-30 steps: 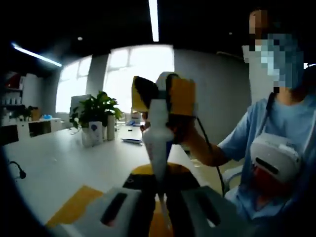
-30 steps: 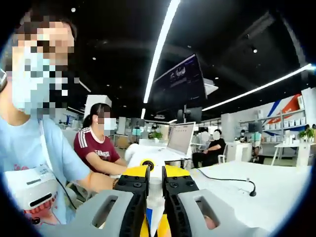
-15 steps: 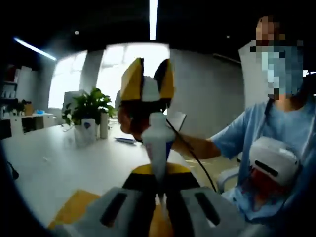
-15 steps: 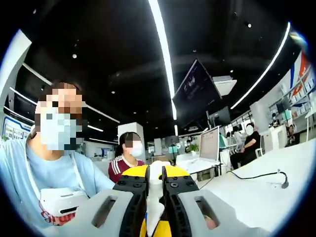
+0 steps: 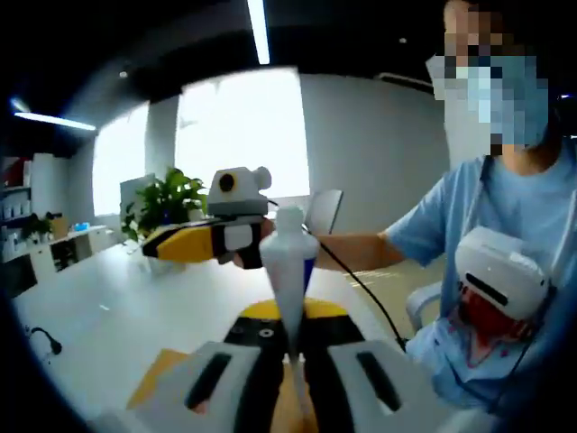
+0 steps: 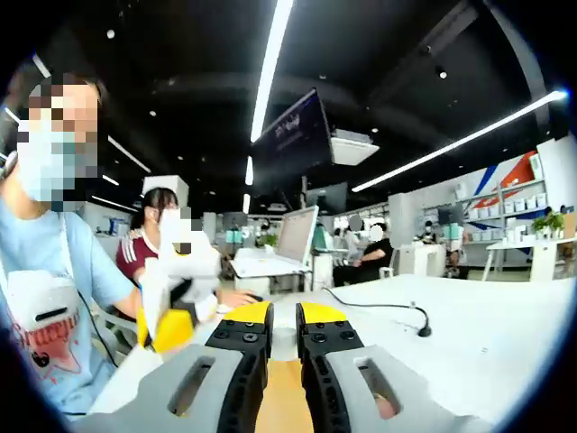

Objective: Pick up the toothpaste unscrew the cap squeeze it onto the small board screw the cap back on and return it to the table

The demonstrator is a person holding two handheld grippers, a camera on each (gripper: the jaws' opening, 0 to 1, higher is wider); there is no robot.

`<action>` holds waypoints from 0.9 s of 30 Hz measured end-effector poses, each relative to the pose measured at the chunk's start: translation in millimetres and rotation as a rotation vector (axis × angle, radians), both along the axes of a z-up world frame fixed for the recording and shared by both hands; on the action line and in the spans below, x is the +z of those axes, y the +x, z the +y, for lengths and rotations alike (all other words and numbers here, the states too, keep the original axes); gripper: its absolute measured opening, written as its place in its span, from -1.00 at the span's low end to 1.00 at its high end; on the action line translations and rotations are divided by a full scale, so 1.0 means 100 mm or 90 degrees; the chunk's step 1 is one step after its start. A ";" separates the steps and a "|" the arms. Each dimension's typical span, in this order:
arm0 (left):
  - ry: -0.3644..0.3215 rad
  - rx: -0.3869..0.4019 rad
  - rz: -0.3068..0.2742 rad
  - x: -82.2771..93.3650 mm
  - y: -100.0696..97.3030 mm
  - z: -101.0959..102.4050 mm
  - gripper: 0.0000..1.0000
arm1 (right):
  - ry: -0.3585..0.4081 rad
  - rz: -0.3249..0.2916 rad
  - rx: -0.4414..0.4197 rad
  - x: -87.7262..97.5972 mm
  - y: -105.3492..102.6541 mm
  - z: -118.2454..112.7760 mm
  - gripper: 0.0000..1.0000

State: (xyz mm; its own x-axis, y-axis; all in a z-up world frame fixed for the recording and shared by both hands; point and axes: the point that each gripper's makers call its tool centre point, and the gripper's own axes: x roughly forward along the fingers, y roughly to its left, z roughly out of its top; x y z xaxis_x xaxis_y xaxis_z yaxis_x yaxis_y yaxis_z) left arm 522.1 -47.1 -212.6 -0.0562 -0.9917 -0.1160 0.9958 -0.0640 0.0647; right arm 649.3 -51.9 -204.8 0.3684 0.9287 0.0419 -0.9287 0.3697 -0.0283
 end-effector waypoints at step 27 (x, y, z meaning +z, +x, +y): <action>0.002 0.039 -0.039 0.00 0.03 0.15 -0.93 | -0.074 0.162 -0.417 -1.38 0.70 -0.56 -0.81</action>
State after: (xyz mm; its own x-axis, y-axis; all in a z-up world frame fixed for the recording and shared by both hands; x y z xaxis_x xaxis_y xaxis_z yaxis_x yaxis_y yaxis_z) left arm 524.8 -32.5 -213.0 0.0116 -0.9927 -0.1198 0.9921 -0.0035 0.1250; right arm 719.3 -107.5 -343.0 0.8380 0.5058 -0.2046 -0.4992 0.8622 0.0865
